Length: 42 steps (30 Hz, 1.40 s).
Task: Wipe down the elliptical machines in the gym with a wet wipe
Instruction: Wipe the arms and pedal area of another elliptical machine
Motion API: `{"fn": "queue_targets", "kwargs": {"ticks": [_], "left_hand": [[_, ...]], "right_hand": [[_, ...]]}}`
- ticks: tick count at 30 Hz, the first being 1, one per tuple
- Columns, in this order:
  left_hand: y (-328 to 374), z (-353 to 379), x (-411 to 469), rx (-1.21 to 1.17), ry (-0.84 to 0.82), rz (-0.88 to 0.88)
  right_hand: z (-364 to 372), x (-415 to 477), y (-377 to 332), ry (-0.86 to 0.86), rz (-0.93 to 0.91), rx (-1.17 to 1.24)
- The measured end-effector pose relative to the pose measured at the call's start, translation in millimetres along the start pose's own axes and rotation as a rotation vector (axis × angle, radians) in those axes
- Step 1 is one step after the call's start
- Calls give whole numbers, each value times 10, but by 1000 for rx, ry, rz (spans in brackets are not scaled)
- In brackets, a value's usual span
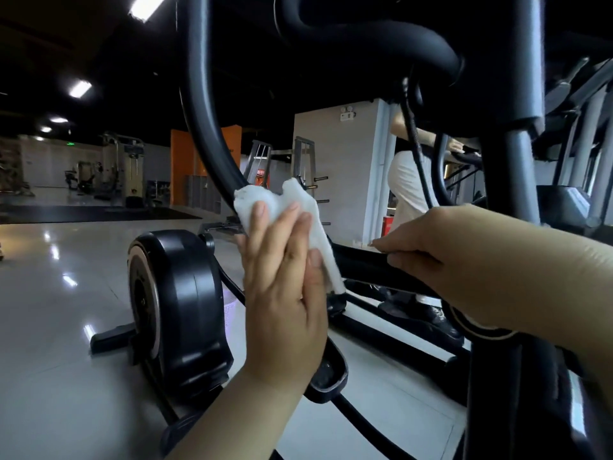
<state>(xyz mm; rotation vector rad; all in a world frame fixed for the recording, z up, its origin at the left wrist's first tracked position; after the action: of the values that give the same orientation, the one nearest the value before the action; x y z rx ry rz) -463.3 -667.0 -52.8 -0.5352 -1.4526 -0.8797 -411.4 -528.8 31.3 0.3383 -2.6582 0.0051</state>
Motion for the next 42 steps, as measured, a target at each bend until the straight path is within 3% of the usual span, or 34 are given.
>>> {"fn": "queue_targets", "kwargs": {"ticks": [8,12,16,19,22,26,30,35,42], "left_hand": [[448,216,-220,121,-152,248],[270,86,-80,209,-72,142],[420,180,-130,117,-151,154],[453,186,-118,129,-225,236],[320,78,-17,202,-226,216],[189,4,91,229,-176,113],[380,114,10,161,-242,125],[429,133,-45,202,-332,266],[187,-13,104,228,-258,122]], "right_hand": [[50,-105,182,25,-40,117],[44,-111,205,45,6,161],[26,-111,187,34,-32,173],[43,-162,90,44,-60,78],[127,-262,-46,98,-37,-175],[217,-277,-26,330,20,-361],[262,-337,-33,553,-90,-454],[244,-425,-27,566,-187,-489],[267,-378,-14,586,-112,-458]]}}
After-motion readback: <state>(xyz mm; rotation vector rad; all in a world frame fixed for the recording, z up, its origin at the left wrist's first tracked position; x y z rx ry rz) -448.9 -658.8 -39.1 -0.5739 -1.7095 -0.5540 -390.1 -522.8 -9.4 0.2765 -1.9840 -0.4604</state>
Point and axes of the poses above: each hand's wrist, its own x-axis towards the middle knuckle, its own z-axis out of the palm, y = z × x, the point moved 8 cm from there along x, towards the middle knuckle, and after that the axes turned 5 degrees about x, right-handed, at the moved point
